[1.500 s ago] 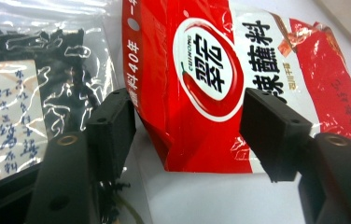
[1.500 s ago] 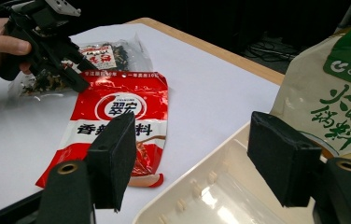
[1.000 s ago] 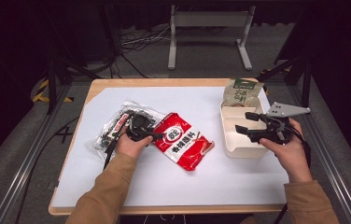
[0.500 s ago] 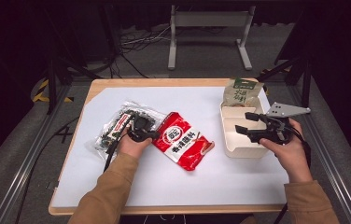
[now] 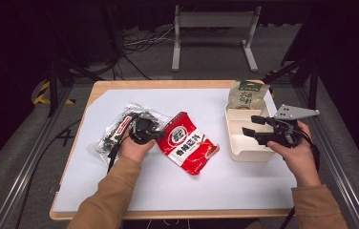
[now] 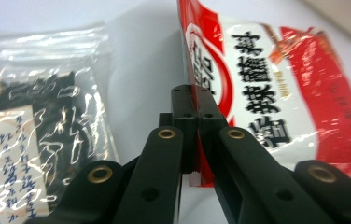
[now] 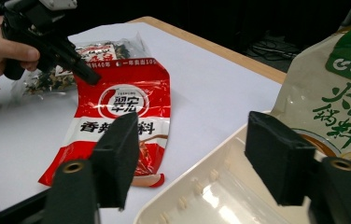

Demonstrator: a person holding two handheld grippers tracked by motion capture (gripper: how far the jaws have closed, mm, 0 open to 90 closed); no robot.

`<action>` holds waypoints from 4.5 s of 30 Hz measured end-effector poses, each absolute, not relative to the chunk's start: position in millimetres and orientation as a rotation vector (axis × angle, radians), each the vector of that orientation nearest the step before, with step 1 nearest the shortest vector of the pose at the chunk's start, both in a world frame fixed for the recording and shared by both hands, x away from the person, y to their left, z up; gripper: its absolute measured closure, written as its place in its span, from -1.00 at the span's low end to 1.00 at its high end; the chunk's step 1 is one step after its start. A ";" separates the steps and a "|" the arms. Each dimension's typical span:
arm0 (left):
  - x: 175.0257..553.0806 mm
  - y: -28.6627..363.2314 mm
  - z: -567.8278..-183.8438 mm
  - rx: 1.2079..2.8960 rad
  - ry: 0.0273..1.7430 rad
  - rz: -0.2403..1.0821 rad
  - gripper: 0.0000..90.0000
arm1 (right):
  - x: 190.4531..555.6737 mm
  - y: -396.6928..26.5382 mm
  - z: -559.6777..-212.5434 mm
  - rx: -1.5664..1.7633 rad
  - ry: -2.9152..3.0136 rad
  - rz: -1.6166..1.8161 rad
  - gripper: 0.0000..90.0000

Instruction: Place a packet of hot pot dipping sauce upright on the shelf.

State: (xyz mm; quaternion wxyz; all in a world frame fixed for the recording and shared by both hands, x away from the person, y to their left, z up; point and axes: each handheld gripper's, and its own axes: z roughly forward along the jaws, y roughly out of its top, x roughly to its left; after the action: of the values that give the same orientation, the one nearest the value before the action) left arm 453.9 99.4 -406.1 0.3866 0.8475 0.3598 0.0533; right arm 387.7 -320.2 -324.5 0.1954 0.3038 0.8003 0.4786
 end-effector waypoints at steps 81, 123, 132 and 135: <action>334.0 65.1 -254.4 2.158 0.148 0.309 1.00 | 359.3 -241.6 -345.0 0.315 2.628 1.281 0.28; 335.0 99.0 -264.9 1.965 0.342 0.302 -0.09 | 350.7 -257.2 -312.3 0.347 2.644 1.360 0.95; 334.6 117.9 -277.6 1.895 0.394 0.300 -0.16 | 357.4 -272.8 -295.1 0.401 2.591 1.391 0.95; 335.0 121.3 -280.8 1.891 0.402 0.301 -0.18 | 359.3 -275.7 -291.8 0.408 2.581 1.391 0.95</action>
State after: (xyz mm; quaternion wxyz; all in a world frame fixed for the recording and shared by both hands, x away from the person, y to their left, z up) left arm 335.0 121.3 -280.8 0.5585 0.8016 0.1706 0.1278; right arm 359.3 -275.7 -291.8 0.0904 0.1373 0.8684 0.4679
